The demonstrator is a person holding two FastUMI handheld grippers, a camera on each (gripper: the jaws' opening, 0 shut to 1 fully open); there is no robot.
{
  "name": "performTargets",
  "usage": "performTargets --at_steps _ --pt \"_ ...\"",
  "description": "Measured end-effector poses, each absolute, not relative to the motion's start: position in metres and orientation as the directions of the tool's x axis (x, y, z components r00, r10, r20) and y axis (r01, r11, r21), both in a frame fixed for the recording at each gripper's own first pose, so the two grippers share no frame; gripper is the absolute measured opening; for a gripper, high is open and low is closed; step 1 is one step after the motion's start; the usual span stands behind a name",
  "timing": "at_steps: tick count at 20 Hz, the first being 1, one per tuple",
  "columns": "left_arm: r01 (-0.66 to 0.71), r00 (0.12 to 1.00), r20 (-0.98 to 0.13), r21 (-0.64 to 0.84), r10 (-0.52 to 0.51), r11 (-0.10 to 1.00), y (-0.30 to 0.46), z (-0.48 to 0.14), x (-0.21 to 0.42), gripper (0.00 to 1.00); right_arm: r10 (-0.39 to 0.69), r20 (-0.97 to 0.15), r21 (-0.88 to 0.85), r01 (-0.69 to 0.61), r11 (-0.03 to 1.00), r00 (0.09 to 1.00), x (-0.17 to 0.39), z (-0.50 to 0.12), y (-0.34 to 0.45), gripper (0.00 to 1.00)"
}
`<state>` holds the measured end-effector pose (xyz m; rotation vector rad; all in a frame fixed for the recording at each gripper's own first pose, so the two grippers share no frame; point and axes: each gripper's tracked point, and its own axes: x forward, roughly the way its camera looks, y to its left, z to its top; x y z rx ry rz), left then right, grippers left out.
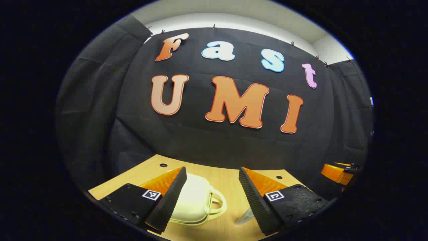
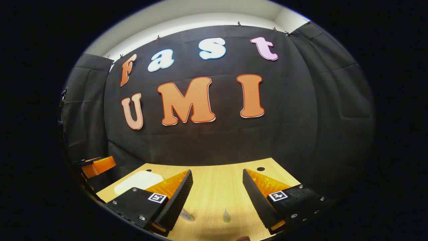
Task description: First open the suitcase, pack the skin care products into it, and then close the suitcase.
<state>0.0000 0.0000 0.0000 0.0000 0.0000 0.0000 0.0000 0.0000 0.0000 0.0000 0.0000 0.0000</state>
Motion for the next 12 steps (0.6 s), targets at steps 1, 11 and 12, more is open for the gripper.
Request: performTargets --at_steps 1,11,12 --pt "-0.005 1.0 0.001 -0.006 0.005 1.0 -0.002 -0.001 0.003 0.97 0.009 -0.003 0.0 -0.009 1.0 1.0 0.003 0.002 -0.001 0.95" --pt "-0.118 0.993 0.021 0.084 0.117 0.989 -0.004 0.001 0.015 0.97 0.075 -0.02 -0.037 -0.076 0.996 0.997 0.039 0.009 -0.026 0.95" --pt "-0.127 0.992 0.018 0.074 0.126 0.989 -0.003 0.0 0.016 0.97 0.078 -0.02 -0.051 -0.078 0.996 0.997 0.041 0.007 -0.028 0.95"
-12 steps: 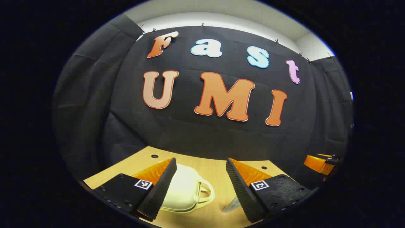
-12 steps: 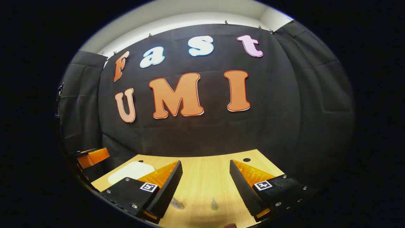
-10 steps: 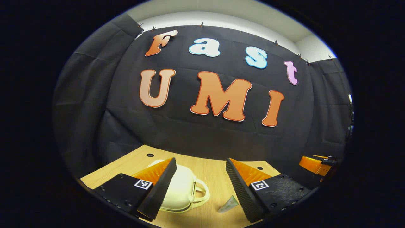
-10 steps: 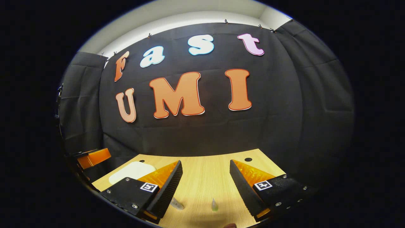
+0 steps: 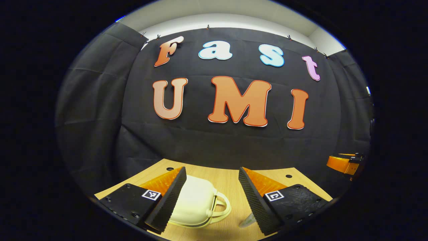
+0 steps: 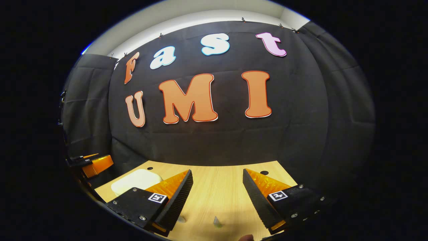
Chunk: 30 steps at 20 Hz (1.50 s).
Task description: First open the suitcase, pack the skin care products into it, and then close the suitcase.
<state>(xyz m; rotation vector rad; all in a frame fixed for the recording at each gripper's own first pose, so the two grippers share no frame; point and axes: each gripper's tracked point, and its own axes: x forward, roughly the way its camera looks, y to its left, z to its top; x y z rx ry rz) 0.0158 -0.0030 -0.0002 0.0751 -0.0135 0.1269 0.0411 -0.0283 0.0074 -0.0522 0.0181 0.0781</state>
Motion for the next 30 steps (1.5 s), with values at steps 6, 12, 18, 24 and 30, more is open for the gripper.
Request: performTargets --at_steps 6,12,18,24,30 --pt "-0.14 0.99 -0.002 0.048 0.141 0.989 0.0 -0.003 0.025 0.97 0.082 -0.049 -0.064 -0.085 0.994 0.995 0.045 0.001 -0.03 0.95" --pt "-0.067 0.997 -0.022 0.159 0.071 0.985 -0.003 -0.006 0.048 0.97 0.008 -0.065 -0.068 -0.013 0.998 0.998 0.045 -0.009 -0.033 0.95" --pt "-0.002 0.994 -0.1 0.393 0.045 0.92 0.0 -0.045 0.062 0.96 -0.039 -0.106 -0.063 0.033 0.997 0.994 0.043 -0.026 -0.037 0.95" --pt "0.176 0.97 -0.243 0.647 -0.018 0.742 -0.01 -0.12 0.066 0.98 -0.092 -0.158 -0.035 0.088 0.996 0.983 0.042 -0.045 -0.052 0.95" --pt "0.345 0.921 -0.387 0.767 -0.039 0.541 -0.02 -0.182 0.079 0.98 -0.136 -0.223 -0.017 0.135 0.991 0.965 0.034 -0.067 -0.071 0.95"
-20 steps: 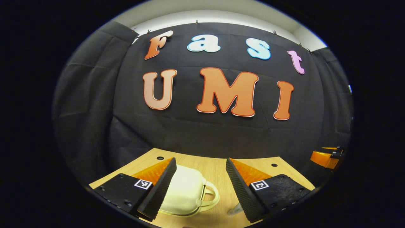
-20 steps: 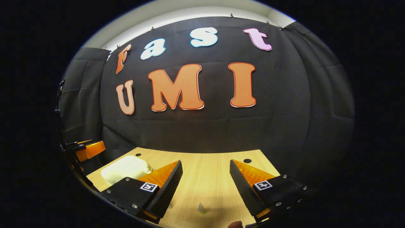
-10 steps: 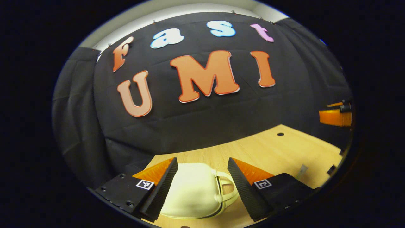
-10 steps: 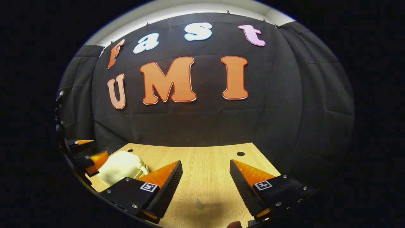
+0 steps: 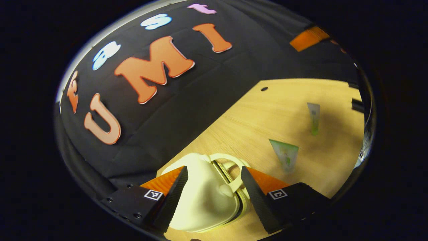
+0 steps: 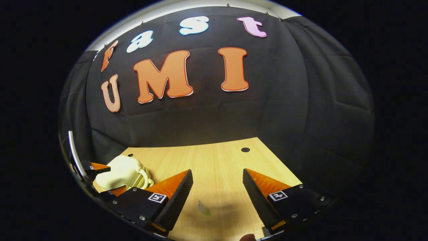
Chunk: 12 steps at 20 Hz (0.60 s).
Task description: First open the suitcase, pack the skin care products into it, and then close the suitcase.
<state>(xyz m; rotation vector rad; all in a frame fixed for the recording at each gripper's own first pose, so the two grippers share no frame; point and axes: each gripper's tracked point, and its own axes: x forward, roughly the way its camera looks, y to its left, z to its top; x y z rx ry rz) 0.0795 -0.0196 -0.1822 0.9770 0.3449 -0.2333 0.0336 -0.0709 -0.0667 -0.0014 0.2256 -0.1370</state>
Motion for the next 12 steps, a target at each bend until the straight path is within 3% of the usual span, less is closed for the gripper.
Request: performTargets --at_steps 6,12 --pt "0.392 0.908 -0.419 0.867 0.023 0.308 -0.021 -0.218 0.099 0.98 -0.178 -0.25 -0.012 0.181 0.983 0.952 0.026 -0.072 -0.094 0.95" --pt "0.449 0.873 -0.479 0.862 0.087 0.235 -0.012 -0.251 0.117 0.98 -0.214 -0.268 0.004 0.223 0.975 0.939 0.024 -0.073 -0.116 0.95"
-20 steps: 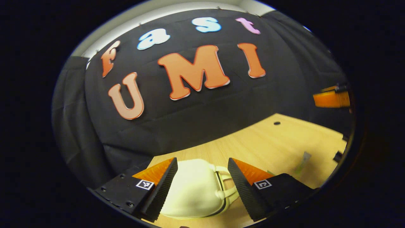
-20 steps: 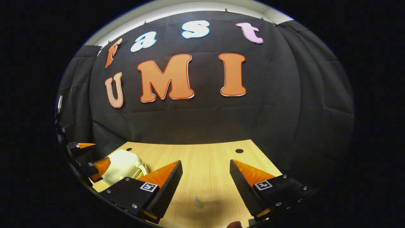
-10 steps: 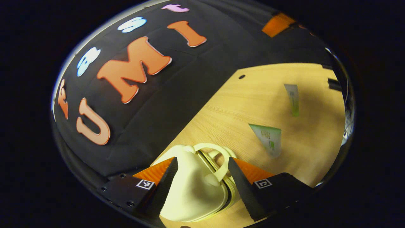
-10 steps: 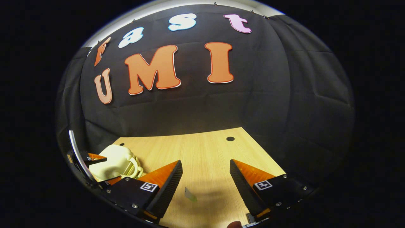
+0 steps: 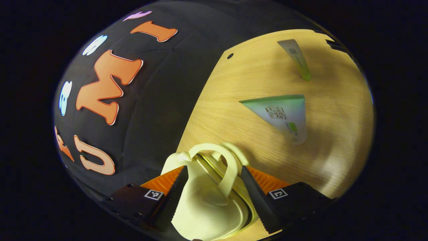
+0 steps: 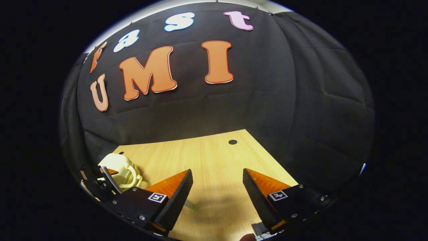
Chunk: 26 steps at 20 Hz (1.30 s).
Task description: First open the suitcase, pack the skin care products into it, and then close the suitcase.
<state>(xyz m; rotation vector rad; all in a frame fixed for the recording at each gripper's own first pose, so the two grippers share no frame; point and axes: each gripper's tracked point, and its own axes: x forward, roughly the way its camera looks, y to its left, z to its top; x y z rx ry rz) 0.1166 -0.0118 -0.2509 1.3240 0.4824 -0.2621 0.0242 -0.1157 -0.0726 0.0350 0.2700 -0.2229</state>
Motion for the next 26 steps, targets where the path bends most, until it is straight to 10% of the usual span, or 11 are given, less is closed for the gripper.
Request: performTargets --at_steps 6,11,21,26 --pt "0.491 0.839 -0.523 0.847 0.153 0.201 -0.006 -0.266 0.13 0.96 -0.235 -0.28 0.012 0.248 0.969 0.931 0.025 -0.075 -0.127 0.95" --pt "0.527 0.811 -0.549 0.835 0.203 0.154 -0.013 -0.288 0.13 0.15 -0.251 -0.272 0.018 0.265 0.964 0.929 0.022 -0.07 -0.131 0.95" --pt "0.493 0.728 -0.681 0.598 0.077 0.632 -0.028 -0.28 0.129 0.09 -0.224 -0.25 0.031 0.239 0.971 0.942 0.022 -0.064 -0.102 0.95" --pt "0.43 0.797 -0.602 0.622 0.048 0.654 -0.036 -0.258 0.133 0.08 -0.182 -0.222 0.033 0.194 0.981 0.958 0.03 -0.052 -0.069 0.95"
